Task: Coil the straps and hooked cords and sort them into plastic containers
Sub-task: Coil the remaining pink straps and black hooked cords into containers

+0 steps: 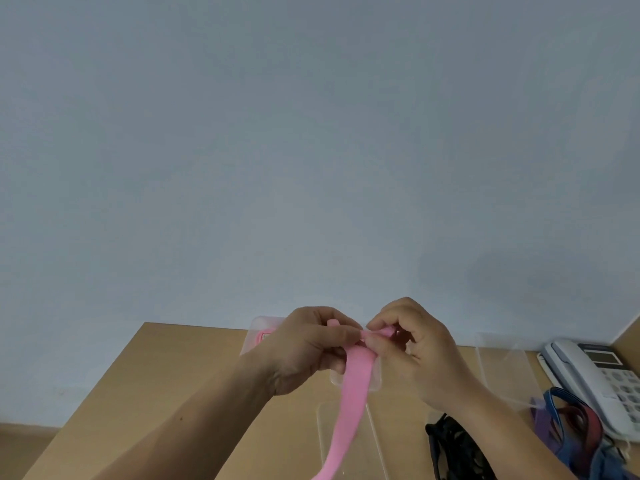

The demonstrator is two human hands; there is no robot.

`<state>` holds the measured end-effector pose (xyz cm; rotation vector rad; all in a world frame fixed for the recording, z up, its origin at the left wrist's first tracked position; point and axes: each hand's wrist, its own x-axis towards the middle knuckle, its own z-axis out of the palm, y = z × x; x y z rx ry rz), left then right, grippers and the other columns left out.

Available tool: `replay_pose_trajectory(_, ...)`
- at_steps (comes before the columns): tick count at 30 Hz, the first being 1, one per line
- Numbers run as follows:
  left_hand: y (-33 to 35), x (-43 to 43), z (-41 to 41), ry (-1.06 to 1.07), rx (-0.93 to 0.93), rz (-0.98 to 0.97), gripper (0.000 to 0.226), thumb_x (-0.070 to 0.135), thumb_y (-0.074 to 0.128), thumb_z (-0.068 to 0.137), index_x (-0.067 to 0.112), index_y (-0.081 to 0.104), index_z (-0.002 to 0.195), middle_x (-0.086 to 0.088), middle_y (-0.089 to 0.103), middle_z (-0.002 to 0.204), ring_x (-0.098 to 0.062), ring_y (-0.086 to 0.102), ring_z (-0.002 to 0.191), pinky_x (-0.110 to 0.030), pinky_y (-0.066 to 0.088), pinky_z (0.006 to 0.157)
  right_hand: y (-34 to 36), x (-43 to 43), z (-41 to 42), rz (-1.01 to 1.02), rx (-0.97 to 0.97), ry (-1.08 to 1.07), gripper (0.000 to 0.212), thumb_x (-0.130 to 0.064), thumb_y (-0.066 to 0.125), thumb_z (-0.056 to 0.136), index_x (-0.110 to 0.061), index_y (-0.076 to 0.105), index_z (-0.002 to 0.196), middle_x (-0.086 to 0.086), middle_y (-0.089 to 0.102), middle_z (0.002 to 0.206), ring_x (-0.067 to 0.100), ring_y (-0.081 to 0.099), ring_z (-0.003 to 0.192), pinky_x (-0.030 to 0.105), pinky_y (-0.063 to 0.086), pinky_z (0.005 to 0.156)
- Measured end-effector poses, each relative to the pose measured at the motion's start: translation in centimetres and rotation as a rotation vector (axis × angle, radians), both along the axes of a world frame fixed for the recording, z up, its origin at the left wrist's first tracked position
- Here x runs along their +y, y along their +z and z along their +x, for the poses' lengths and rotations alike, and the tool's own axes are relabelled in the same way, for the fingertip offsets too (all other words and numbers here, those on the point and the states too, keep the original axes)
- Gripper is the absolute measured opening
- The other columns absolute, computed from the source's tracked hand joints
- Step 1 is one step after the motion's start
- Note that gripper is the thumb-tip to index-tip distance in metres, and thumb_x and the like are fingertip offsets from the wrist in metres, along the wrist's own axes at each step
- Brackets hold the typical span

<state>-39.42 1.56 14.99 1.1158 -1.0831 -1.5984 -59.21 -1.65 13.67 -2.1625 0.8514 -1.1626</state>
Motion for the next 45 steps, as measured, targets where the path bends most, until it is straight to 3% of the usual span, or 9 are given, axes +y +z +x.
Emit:
replay_pose_trajectory(3, -0.2, 0.0, -0.2, 0.083, -0.109, -0.133, 0.014, 0.009, 0.077, 0.084, 0.000, 0.068, 0.089, -0.016, 0.072, 0.075, -0.023, 0.065, 0.060, -0.024, 0.052, 0.056, -0.1, 0.1, 0.1, 0.279, -0.100, 0.027, 0.023, -0.054, 0.069, 0.078, -0.037, 0.066, 0.092, -0.005, 0.068, 0.085, 0.013, 0.066, 0.074, 0.024, 0.053, 0.067)
replay_pose_trajectory(8, -0.6, 0.1, -0.4, 0.178, -0.246, -0.279, 0.009, 0.005, 0.072, 0.088, -0.001, 0.067, 0.093, -0.009, 0.070, 0.072, -0.017, 0.060, 0.055, -0.028, 0.050, 0.057, -0.4, 0.0, 0.4, 0.371, -0.118, 0.039, 0.025, -0.048, 0.062, 0.083, -0.027, 0.067, 0.096, 0.004, 0.072, 0.075, 0.019, 0.069, 0.065, 0.026, 0.050, 0.061)
replay_pose_trajectory(12, -0.5, 0.5, -0.3, 0.150, -0.271, -0.280, 0.018, 0.014, 0.076, 0.087, 0.003, 0.065, 0.097, -0.003, 0.069, 0.072, -0.016, 0.060, 0.058, -0.026, 0.050, 0.060, -0.7, -0.2, 0.7, 0.272, -0.127, -0.020, 0.015, -0.020, 0.061, 0.096, -0.033, 0.065, 0.091, -0.003, 0.071, 0.076, 0.015, 0.070, 0.068, 0.024, 0.053, 0.060)
replay_pose_trajectory(20, 0.0, 0.2, 0.6, -0.023, -0.349, -0.091, 0.027, 0.029, 0.069, 0.092, 0.002, 0.066, 0.095, -0.010, 0.075, 0.086, -0.016, 0.067, 0.073, -0.030, 0.056, 0.072, -1.4, 0.0, 1.2, 0.203, -0.118, -0.067, 0.021, -0.016, 0.071, 0.087, -0.034, 0.064, 0.093, -0.008, 0.071, 0.085, 0.012, 0.069, 0.069, 0.025, 0.058, 0.064)
replay_pose_trajectory(25, 0.0, 0.1, 0.7, -0.019, -0.118, -0.017, 0.032, 0.021, 0.073, 0.086, -0.005, 0.061, 0.102, -0.017, 0.074, 0.090, -0.027, 0.072, 0.082, -0.034, 0.058, 0.071, -0.9, 0.3, 1.5, 0.020, -0.072, -0.055, 0.022, -0.012, 0.068, 0.089, -0.031, 0.059, 0.094, -0.010, 0.068, 0.086, -0.003, 0.065, 0.064, 0.007, 0.048, 0.057)
replay_pose_trajectory(32, 0.1, 0.1, 0.8, -0.071, 0.095, 0.108, 0.046, 0.030, 0.063, 0.087, -0.010, 0.064, 0.111, -0.022, 0.069, 0.101, -0.031, 0.069, 0.090, -0.035, 0.057, 0.074, -1.7, -0.4, 0.8, -0.351, 0.113, -0.092, 0.006, -0.021, 0.060, 0.093, -0.023, 0.059, 0.099, -0.019, 0.058, 0.084, -0.006, 0.056, 0.078, 0.011, 0.046, 0.068)
replay_pose_trajectory(36, 0.0, 0.1, 0.5, -0.008, 0.117, 0.099, 0.016, 0.005, 0.063, 0.090, -0.005, 0.061, 0.103, -0.015, 0.067, 0.079, -0.029, 0.071, 0.080, -0.034, 0.058, 0.068, -2.1, -0.7, 0.7, -0.454, 0.116, -0.056, 0.009, -0.019, 0.057, 0.092, -0.021, 0.059, 0.100, -0.011, 0.062, 0.094, 0.003, 0.059, 0.087, 0.020, 0.051, 0.074)
replay_pose_trajectory(40, -0.4, 0.1, 0.2, 0.060, 0.098, 0.047, 0.018, -0.006, 0.068, 0.084, 0.000, 0.060, 0.099, -0.006, 0.062, 0.061, -0.022, 0.067, 0.065, -0.029, 0.055, 0.063, -2.0, -0.2, 0.4, -0.099, -0.018, 0.053, 0.016, -0.017, 0.067, 0.085, -0.024, 0.061, 0.099, -0.008, 0.066, 0.098, 0.014, 0.065, 0.088, 0.023, 0.052, 0.072)
replay_pose_trajectory(45, -0.6, -0.1, 0.1, 0.105, -0.135, -0.145, 0.020, -0.009, 0.068, 0.082, 0.009, 0.066, 0.090, -0.008, 0.066, 0.082, -0.016, 0.061, 0.066, -0.027, 0.048, 0.061, -0.8, 0.0, 0.7, 0.384, -0.121, 0.051, 0.026, -0.046, 0.065, 0.090, -0.024, 0.063, 0.103, -0.005, 0.071, 0.086, 0.010, 0.068, 0.071, 0.021, 0.052, 0.064)
